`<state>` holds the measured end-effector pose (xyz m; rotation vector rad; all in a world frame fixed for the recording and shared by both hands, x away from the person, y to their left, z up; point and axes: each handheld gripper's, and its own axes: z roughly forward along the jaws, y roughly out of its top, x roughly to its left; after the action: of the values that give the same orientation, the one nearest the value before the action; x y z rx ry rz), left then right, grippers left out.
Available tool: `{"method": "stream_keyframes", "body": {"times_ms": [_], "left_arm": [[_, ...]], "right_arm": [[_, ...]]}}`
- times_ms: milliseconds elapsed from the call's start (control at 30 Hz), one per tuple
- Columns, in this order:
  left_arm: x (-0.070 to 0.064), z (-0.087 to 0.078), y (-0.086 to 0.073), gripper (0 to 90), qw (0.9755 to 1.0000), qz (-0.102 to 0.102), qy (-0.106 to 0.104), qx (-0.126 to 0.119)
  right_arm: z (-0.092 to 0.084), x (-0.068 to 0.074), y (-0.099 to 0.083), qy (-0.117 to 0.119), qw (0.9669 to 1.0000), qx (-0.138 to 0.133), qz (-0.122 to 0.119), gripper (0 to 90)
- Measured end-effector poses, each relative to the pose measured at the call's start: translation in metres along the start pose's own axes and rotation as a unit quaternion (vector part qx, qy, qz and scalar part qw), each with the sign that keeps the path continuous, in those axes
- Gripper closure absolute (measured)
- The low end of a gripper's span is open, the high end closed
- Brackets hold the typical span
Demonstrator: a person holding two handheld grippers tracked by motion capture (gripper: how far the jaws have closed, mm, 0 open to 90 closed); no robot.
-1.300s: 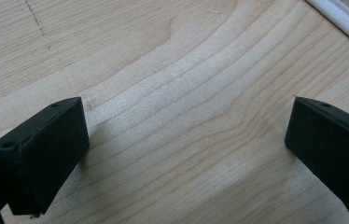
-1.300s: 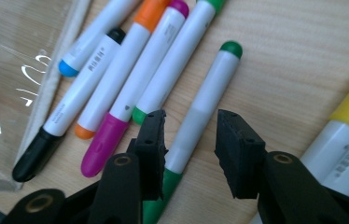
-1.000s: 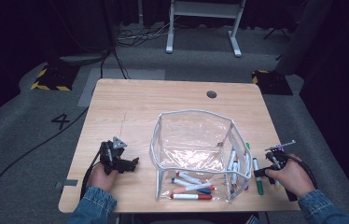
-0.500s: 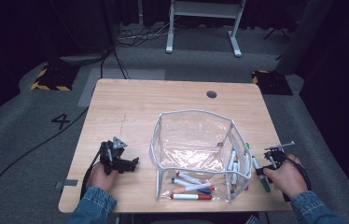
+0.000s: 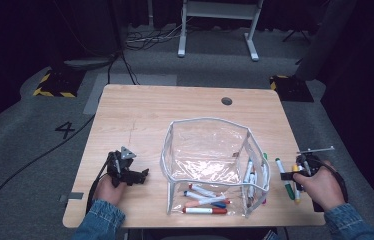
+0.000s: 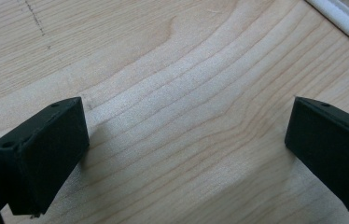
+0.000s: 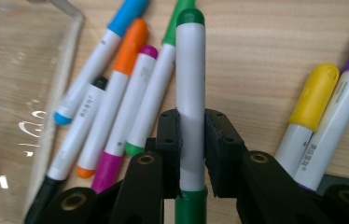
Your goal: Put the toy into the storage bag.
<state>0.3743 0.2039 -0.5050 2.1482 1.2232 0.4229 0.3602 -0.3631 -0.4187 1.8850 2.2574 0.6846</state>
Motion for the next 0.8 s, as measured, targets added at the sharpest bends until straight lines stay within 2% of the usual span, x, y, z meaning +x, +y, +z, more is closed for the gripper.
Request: {"method": "stream_keyframes", "body": {"times_ms": [167,367,567,800], "left_arm": [[0.0,0.0,0.0,0.0,1.0,0.0,0.0,0.0],[0.0,0.0,0.0,0.0,1.0,0.0,0.0,0.0],[0.0,0.0,0.0,0.0,1.0,0.0,0.0,0.0],[0.0,0.0,0.0,0.0,1.0,0.001,0.0,0.0]], "right_arm": [[-0.023,-0.001,0.007,0.025,0.9991,-0.03,-0.017,76.7],[-0.048,0.006,0.015,0.052,0.9959,-0.058,-0.047,76.7],[-0.072,0.019,0.023,0.07,0.9901,-0.085,-0.087,76.8],[-0.098,0.038,0.034,0.094,0.981,-0.109,-0.13,76.7]]}}
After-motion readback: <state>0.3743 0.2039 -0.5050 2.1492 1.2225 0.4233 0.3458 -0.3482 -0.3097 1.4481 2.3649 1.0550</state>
